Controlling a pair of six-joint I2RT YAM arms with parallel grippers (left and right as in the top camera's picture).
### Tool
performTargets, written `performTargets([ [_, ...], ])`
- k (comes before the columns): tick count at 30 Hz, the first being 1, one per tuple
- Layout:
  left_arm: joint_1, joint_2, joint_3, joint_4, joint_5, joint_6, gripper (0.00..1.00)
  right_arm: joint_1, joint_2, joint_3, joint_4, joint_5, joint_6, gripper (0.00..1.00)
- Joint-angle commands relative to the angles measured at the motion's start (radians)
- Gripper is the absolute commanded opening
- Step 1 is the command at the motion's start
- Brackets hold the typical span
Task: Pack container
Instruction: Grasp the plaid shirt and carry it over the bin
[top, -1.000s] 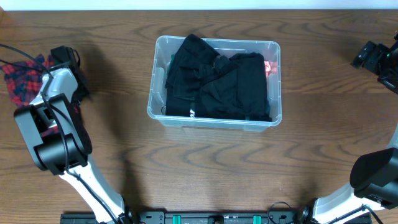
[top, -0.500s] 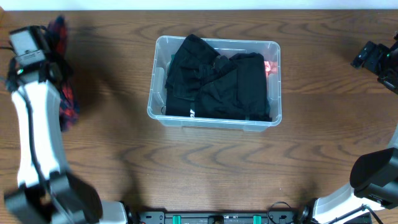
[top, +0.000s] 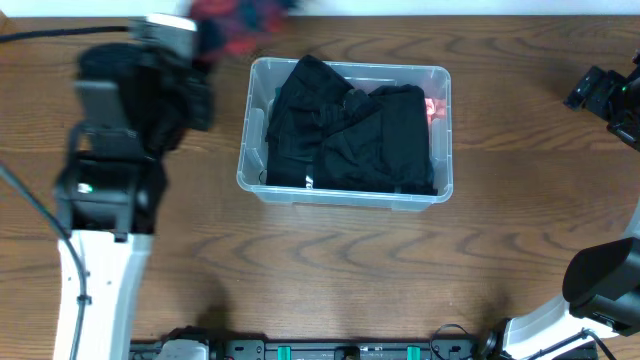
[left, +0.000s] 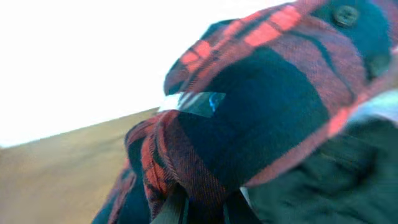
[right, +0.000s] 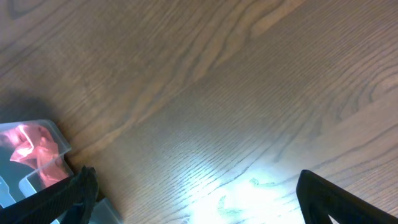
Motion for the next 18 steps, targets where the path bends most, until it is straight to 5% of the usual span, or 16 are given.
performTargets([
  [1,-0.126,-0.003,0.021,0.013,0.021,0.139,0.05,-0.002,0.003,-0.003,0.0,0.001,0.013,0.99],
  [8,-0.326,0.046,0.021,0.013,0.021,0.225,0.06,-0.002,0.003,-0.003,0.0,0.0,0.013,0.99],
  [18,-0.422,0.186,0.021,0.054,0.018,0.224,0.06,-0.002,0.003,-0.003,0.0,0.0,0.013,0.99],
])
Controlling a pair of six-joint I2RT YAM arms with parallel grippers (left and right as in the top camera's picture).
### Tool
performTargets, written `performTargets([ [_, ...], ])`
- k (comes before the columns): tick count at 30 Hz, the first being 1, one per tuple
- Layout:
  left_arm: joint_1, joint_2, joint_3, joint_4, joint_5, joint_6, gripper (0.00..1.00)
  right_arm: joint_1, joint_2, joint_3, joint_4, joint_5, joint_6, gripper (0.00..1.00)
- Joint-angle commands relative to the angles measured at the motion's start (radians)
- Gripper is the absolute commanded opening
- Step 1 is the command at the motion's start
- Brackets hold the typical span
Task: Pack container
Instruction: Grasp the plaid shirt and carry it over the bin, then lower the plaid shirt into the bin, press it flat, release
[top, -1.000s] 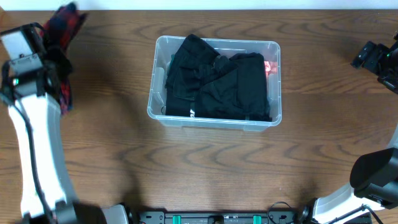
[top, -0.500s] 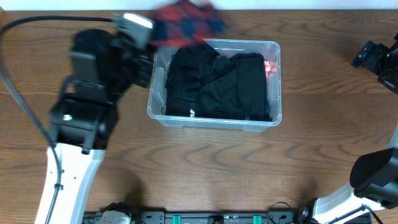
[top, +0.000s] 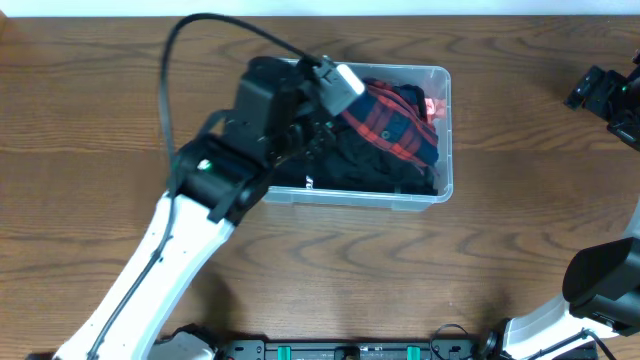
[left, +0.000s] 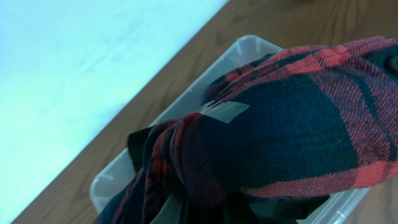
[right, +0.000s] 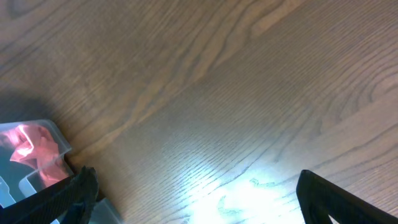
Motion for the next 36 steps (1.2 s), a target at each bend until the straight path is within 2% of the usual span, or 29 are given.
performTargets([
  [1,-0.018,0.033,0.021,0.038,-0.007,0.013,0.06,-0.002,0.003,-0.003,0.0,0.0,0.013,0.99],
  [5,-0.026,0.071,0.021,0.037,-0.007,-0.002,0.06,-0.002,0.003,-0.003,0.0,0.0,0.013,0.99],
  [6,-0.026,0.075,0.021,0.026,-0.007,-0.015,0.11,-0.002,0.003,-0.003,0.0,0.0,0.013,0.99],
  [8,-0.026,0.077,0.021,-0.001,-0.007,-0.018,0.43,-0.002,0.003,-0.003,0.0,0.0,0.013,0.99],
  [10,-0.026,0.068,0.021,-0.019,-0.007,-0.031,0.54,-0.002,0.003,-0.003,0.0,0.0,0.013,0.99],
  [12,-0.026,0.049,0.021,-0.032,-0.007,-0.068,0.57,-0.002,0.003,-0.003,0.0,0.0,0.013,0.99],
  [18,-0.026,-0.048,0.021,-0.083,-0.002,-0.135,0.58,-0.002,0.003,-0.003,0.0,0.0,0.013,0.99],
  [23,-0.026,-0.074,0.021,-0.077,0.046,-0.135,0.58,-0.002,0.003,-0.003,0.0,0.0,0.013,0.99],
  [27,-0.027,-0.008,0.021,-0.042,0.105,-0.147,0.57,-0.002,0.003,-0.003,0.0,0.0,0.013,0.99],
  [30,-0.027,0.069,0.021,0.0,0.129,-0.186,0.45,-0.002,0.003,-0.003,0.0,0.0,0.013,0.99],
  [34,-0.044,0.184,0.021,0.04,0.128,-0.207,0.1,-0.002,0.003,-0.003,0.0,0.001,0.013,0.99],
  [35,-0.05,0.217,0.021,0.045,0.128,-0.222,0.06,-0.002,0.003,-0.003,0.0,0.0,0.013,0.99],
  [36,-0.055,0.247,0.021,0.05,0.128,-0.235,0.06,-0.002,0.003,-0.003,0.0,0.0,0.013,0.99],
])
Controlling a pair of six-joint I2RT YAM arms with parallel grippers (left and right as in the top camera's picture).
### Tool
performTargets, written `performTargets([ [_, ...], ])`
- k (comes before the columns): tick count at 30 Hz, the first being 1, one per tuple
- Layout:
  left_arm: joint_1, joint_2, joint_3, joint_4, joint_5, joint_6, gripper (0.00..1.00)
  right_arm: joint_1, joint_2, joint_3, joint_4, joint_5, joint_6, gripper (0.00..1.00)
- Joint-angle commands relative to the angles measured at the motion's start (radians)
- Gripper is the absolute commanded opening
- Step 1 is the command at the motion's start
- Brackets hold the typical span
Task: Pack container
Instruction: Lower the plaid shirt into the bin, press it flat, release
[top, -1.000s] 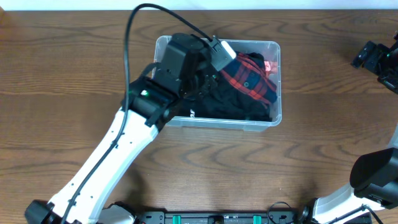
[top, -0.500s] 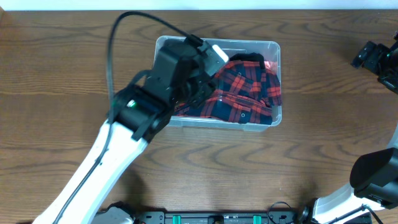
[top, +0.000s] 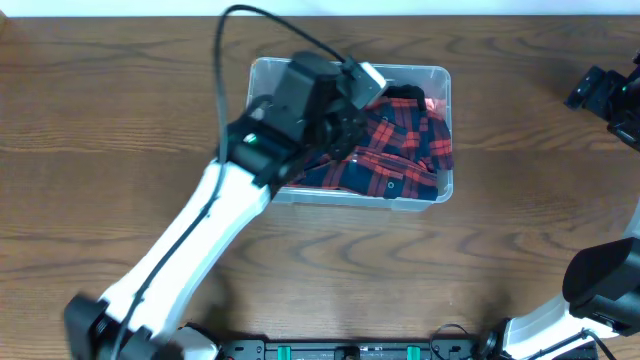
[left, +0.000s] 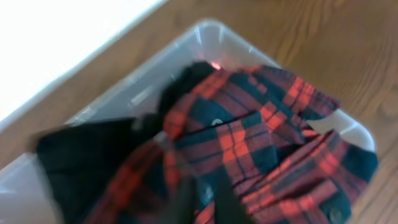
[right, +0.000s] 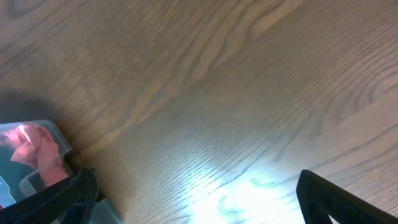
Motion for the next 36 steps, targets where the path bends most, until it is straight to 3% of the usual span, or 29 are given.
performTargets([
  [1,-0.023,0.095,0.014,0.012,0.021,-0.055,0.06,-0.002,0.003,-0.003,0.0,0.001,0.01,0.99],
  [16,-0.067,0.467,0.014,0.063,0.021,-0.055,0.06,-0.002,0.003,-0.003,0.0,0.001,0.01,0.99],
  [22,-0.067,0.452,0.014,0.063,0.02,-0.055,0.06,-0.002,0.003,-0.003,0.0,0.0,0.01,0.99],
  [29,-0.065,0.319,0.014,0.028,0.012,-0.054,0.06,-0.002,0.003,-0.003,0.0,0.0,0.01,0.99],
  [30,-0.065,0.286,0.014,0.019,0.005,-0.054,0.08,-0.002,0.003,-0.003,0.0,0.001,0.01,0.99],
  [31,-0.065,0.255,0.014,0.011,-0.008,-0.054,0.17,-0.002,0.003,-0.003,0.0,0.0,0.01,0.99],
  [33,-0.065,0.185,0.014,-0.011,-0.05,-0.054,0.45,-0.002,0.003,-0.003,0.0,0.0,0.01,0.99],
  [36,-0.065,0.074,0.014,-0.057,-0.133,-0.054,0.76,-0.002,0.003,-0.003,0.0,0.0,0.01,0.99],
])
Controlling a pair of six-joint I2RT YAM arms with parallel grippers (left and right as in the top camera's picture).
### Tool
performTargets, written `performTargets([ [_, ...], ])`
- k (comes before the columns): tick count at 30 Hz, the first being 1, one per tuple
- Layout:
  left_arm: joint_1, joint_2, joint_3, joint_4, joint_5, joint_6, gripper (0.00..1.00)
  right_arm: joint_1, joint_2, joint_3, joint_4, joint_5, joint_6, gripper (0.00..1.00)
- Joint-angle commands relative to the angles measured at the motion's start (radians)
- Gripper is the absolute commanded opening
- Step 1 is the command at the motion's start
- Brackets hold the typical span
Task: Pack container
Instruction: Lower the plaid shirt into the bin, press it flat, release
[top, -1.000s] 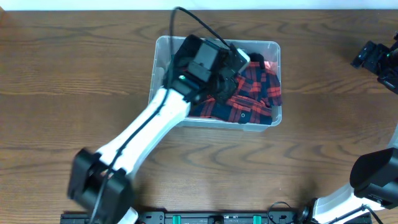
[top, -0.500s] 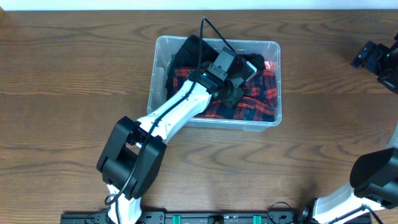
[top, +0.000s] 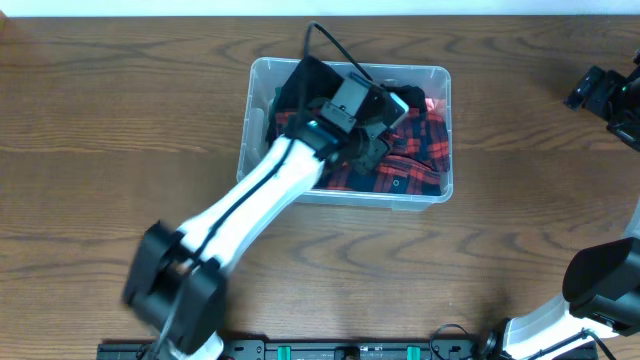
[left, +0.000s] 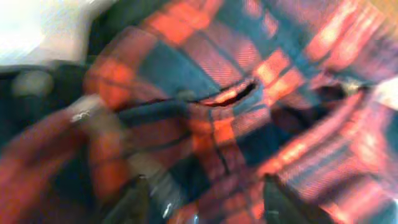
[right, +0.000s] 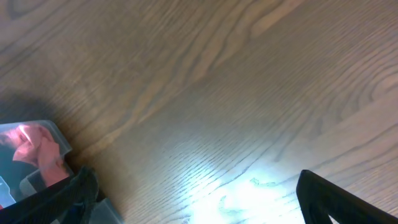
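Observation:
A clear plastic container (top: 444, 190) stands at the back middle of the table. A red and dark plaid shirt (top: 418, 150) lies spread in it over black clothes (top: 298, 84). My left gripper (top: 372, 142) is down inside the container, on the shirt. In the blurred left wrist view the plaid shirt (left: 230, 81) fills the picture. The left gripper (left: 206, 204) is open there, its fingers (left: 134, 200) wide apart over the cloth. My right gripper (right: 202, 199) hangs open above bare wood, with the container's corner (right: 53, 140) at its left. It (top: 592, 92) sits at the far right edge.
The wooden table (top: 520, 250) runs all round the container. A pink-red patch (top: 433, 105) shows through the container's back right corner. The left arm (top: 250, 210) stretches from the front left up to the container. The right arm's base (top: 600, 290) is at the front right.
The left gripper's fingers were close together on the plaid shirt; now they stand wide apart with the shirt lying loose under them. It has moved lower and to the right in the container. The right arm is unchanged.
The left gripper first held the bunched plaid shirt at the back left, outside the container, which held only black clothes. Then the shirt was over the container, then spread inside it with the gripper still shut on it. Now the gripper is open.

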Motion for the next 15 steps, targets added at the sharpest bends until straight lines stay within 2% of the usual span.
performTargets([
  [1,-0.002,-0.158,-0.002,-0.039,-0.128,-0.008,0.86,-0.002,0.003,-0.003,-0.001,0.0,0.01,0.99],
  [2,-0.002,-0.196,-0.002,-0.061,-0.159,-0.008,0.95,-0.002,0.003,-0.003,-0.001,0.0,0.01,0.99],
  [3,-0.002,-0.229,-0.002,-0.08,-0.182,-0.008,0.98,-0.002,0.003,-0.003,-0.001,0.0,0.01,0.99],
  [10,-0.002,-0.399,-0.002,-0.17,-0.211,-0.008,0.98,-0.002,0.003,-0.003,-0.001,0.0,0.01,0.99],
  [15,0.0,-0.486,-0.002,-0.348,-0.272,-0.026,0.98,-0.002,0.003,-0.003,-0.001,0.0,0.01,0.99],
])
